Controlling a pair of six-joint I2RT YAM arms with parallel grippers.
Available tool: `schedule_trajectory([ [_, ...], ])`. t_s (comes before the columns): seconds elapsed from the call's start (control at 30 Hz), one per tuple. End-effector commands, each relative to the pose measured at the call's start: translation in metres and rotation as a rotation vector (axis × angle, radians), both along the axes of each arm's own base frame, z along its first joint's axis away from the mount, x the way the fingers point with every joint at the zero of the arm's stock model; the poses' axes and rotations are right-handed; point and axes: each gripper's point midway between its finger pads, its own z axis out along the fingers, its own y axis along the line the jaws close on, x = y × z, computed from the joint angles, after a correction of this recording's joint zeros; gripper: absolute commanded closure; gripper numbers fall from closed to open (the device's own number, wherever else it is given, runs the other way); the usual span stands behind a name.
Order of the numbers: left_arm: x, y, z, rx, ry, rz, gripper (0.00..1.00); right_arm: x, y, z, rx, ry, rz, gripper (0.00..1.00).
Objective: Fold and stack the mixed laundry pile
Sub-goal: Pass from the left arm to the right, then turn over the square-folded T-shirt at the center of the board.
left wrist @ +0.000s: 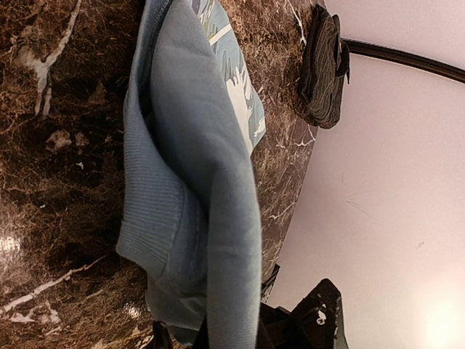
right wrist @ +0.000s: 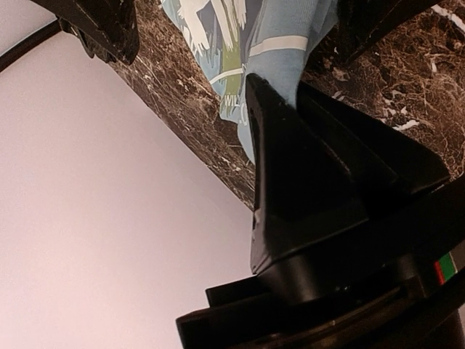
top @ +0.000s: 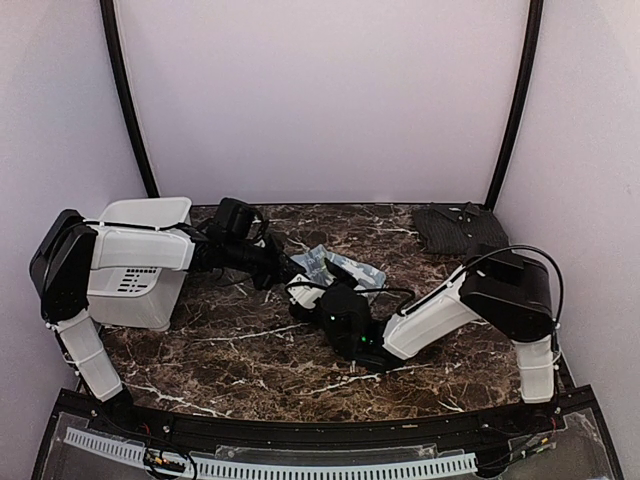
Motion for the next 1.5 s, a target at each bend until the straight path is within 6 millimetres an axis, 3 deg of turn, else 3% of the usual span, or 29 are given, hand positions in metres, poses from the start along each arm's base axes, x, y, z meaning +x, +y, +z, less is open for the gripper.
schedule_trajectory([
  [0.0,0.001,-0.008,0.036,-0.065,-0.068,-0.02,1.0,0.003,0.006,-0.003,0.016,0.005,0.0,0.09],
  [0.1,0.002,-0.009,0.036,-0.069,-0.069,-0.02,1.0,0.007,0.001,-0.009,0.003,0.007,-0.032,0.13],
  [0.2,0.001,-0.009,0.036,-0.072,-0.066,-0.021,1.0,0.011,-0.003,-0.01,-0.009,-0.003,-0.057,0.22],
  [0.4,0.001,-0.009,0.039,-0.079,-0.07,-0.021,1.0,0.02,-0.007,-0.015,-0.042,-0.013,-0.084,0.52],
  [0.57,0.002,-0.005,0.039,-0.065,-0.088,-0.009,0.99,0.019,-0.01,-0.005,-0.051,-0.014,-0.077,0.88],
  [0.63,0.006,-0.002,0.042,-0.055,-0.112,0.003,0.84,0.017,-0.012,0.007,-0.043,-0.015,-0.071,1.0],
  [0.73,0.014,0.009,0.045,-0.02,-0.144,0.026,0.6,0.014,-0.013,0.021,-0.023,0.028,-0.045,1.0],
  [0.77,0.02,0.016,0.051,-0.004,-0.177,0.044,0.46,0.012,-0.012,0.024,-0.016,0.057,-0.03,1.0],
  [0.83,0.029,0.032,0.059,0.027,-0.22,0.081,0.29,0.008,-0.012,0.031,0.003,0.117,-0.003,1.0],
  [0.97,0.04,0.07,0.07,0.125,-0.287,0.15,0.04,0.004,-0.01,0.044,0.048,0.259,0.045,1.0],
  [1.17,0.044,0.103,0.077,0.288,-0.377,0.163,0.01,-0.011,-0.005,0.055,0.078,0.48,0.118,1.0],
  [1.47,0.047,0.151,0.124,0.528,-0.561,0.235,0.01,-0.044,0.024,0.121,0.289,0.712,0.283,1.0],
])
